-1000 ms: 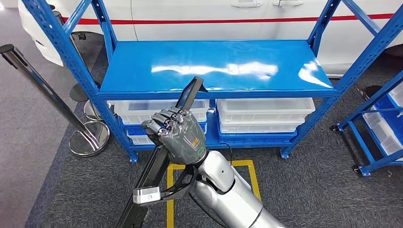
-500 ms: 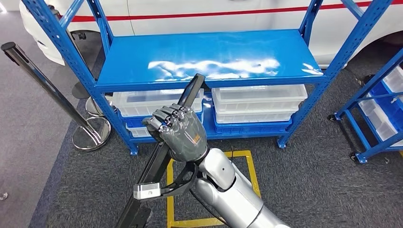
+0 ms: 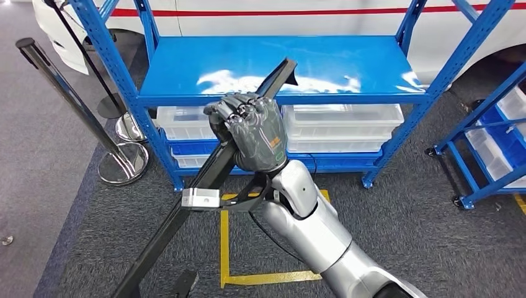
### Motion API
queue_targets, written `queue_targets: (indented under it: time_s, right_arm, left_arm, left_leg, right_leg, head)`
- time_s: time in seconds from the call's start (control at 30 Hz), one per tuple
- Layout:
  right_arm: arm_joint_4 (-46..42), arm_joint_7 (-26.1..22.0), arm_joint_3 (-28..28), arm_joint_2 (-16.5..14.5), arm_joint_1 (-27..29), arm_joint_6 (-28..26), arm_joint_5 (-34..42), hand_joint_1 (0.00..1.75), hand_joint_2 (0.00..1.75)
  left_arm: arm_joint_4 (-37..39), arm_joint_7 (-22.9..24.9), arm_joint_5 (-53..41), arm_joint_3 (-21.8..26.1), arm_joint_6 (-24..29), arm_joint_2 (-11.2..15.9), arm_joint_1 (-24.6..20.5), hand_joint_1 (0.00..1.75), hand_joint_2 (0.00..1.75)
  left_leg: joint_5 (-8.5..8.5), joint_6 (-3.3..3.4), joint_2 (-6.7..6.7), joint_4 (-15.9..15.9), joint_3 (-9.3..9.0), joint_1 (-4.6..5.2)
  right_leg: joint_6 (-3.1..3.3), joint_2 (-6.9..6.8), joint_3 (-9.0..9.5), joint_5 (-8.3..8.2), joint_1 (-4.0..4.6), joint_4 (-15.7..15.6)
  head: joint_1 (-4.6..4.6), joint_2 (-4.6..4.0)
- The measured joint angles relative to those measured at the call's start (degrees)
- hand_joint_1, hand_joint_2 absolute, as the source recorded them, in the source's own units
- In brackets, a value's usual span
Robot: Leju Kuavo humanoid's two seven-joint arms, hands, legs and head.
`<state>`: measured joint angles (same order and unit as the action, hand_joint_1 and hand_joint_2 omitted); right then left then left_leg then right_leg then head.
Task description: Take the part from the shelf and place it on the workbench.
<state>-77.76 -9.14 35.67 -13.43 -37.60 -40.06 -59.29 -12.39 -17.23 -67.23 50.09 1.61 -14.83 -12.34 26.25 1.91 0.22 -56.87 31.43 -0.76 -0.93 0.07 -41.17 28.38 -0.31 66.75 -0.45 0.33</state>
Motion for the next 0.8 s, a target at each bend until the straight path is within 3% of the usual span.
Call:
queue_targets:
  time_s: [0.07,0.1,0.13,0.2,0.27,0.37,0.4,0.47,0.53,0.6,0.8]
  right_arm:
    - [0.0,-0.7,-1.1,0.1,-0.2,0.0,0.6,1.75,1.75]
    - [0.0,-0.9,-1.7,0.1,-0.2,0.0,0.8,1.75,1.75]
    - [0.0,-0.9,-2.1,0.2,-0.3,0.0,0.9,1.75,1.75]
    - [0.0,-0.9,-2.6,0.2,-0.7,0.0,0.9,1.75,1.75]
    - [0.0,-0.9,-2.8,0.2,-1.2,0.0,0.9,1.75,1.75]
    - [0.0,-0.8,-3.0,0.1,-1.6,0.0,0.8,1.75,1.75]
    - [0.0,-0.7,-3.1,0.1,-1.8,0.0,0.7,1.75,1.75]
    - [0.1,-0.6,-3.1,-0.1,-2.1,0.0,0.5,1.75,1.75]
    - [0.2,-0.6,-3.1,-0.2,-2.3,0.0,0.5,1.75,1.75]
    - [0.4,-0.6,-3.1,-0.3,-2.3,0.0,0.5,1.75,1.75]
    - [0.5,-0.5,-3.1,-0.3,-2.3,0.0,0.5,1.75,1.75]
  left_arm:
    - [0.0,0.1,0.0,0.0,0.0,0.1,0.0,0.00,1.75]
    - [0.0,0.2,0.0,0.0,0.0,0.1,0.0,0.00,1.75]
    - [0.0,0.2,0.0,0.0,0.0,0.2,0.0,0.00,1.75]
    - [0.0,0.2,0.1,0.0,0.1,0.2,-0.1,0.00,1.75]
    - [0.0,0.2,0.1,0.0,0.1,0.2,-0.2,0.00,1.75]
    - [0.0,0.3,0.1,0.0,0.0,0.2,-0.3,0.00,1.75]
    - [0.0,0.3,0.1,0.0,0.0,0.2,-0.3,0.00,1.75]
    - [0.0,0.4,0.1,0.0,0.0,0.3,-0.3,0.00,1.75]
    - [0.0,0.4,0.0,-0.1,0.0,0.3,-0.4,0.00,1.75]
    - [0.0,0.4,0.0,-0.1,0.0,0.3,-0.3,0.00,1.75]
    - [0.0,0.4,0.0,-0.1,0.0,0.3,-0.3,0.00,1.75]
  left_leg:
    - [-0.59,0.14,0.01,-0.2,0.97,0.12]
    - [-0.83,0.10,0.01,-0.3,1.46,0.15]
    - [-0.99,0.03,0.00,-0.6,1.87,0.16]
    - [-1.12,-0.14,-0.01,-1.2,2.53,0.16]
    - [-1.31,-0.58,-0.01,-1.6,3.09,0.29]
    - [-1.87,-1.62,-0.08,-1.7,3.55,0.40]
    - [-1.42,-1.89,-0.13,-2.0,3.82,0.37]
    - [1.73,-2.31,-0.20,-5.4,5.21,0.30]
    - [6.41,-2.63,-0.19,-12.5,7.50,0.16]
    - [8.78,-2.84,-0.17,-17.9,8.98,0.13]
    - [8.98,-2.88,-0.17,-19.2,9.14,0.13]
  right_leg:
    - [-0.23,-0.02,-2.03,3.34,-0.08,6.6]
    - [-0.26,-0.03,-1.87,3.43,-0.10,7.7]
    - [-0.21,-0.04,-0.67,2.51,-0.11,6.7]
    - [0.12,-0.03,3.83,-0.22,-0.09,0.1]
    - [0.56,0.10,7.10,-1.29,0.17,-5.6]
    - [1.31,0.15,7.53,-1.52,0.34,-7.2]
    - [1.76,0.08,7.38,-1.82,0.22,-7.4]
    - [2.80,-0.09,6.84,-2.58,-0.04,-7.8]
    - [3.32,-0.21,6.03,-3.22,0.07,-7.8]
    - [3.39,-0.29,5.31,-3.70,0.18,-7.7]
    - [3.37,-0.31,4.97,-3.91,0.21,-7.6]
  head:
    - [0.01,0.00]
    - [0.00,0.00]
    - [0.01,0.00]
    - [0.00,0.00]
    - [-0.01,0.00]
    - [-0.01,0.00]
    - [-0.01,0.00]
    - [-0.02,0.00]
    - [-0.03,0.00]
    - [-0.03,0.00]
    - [-0.03,0.00]
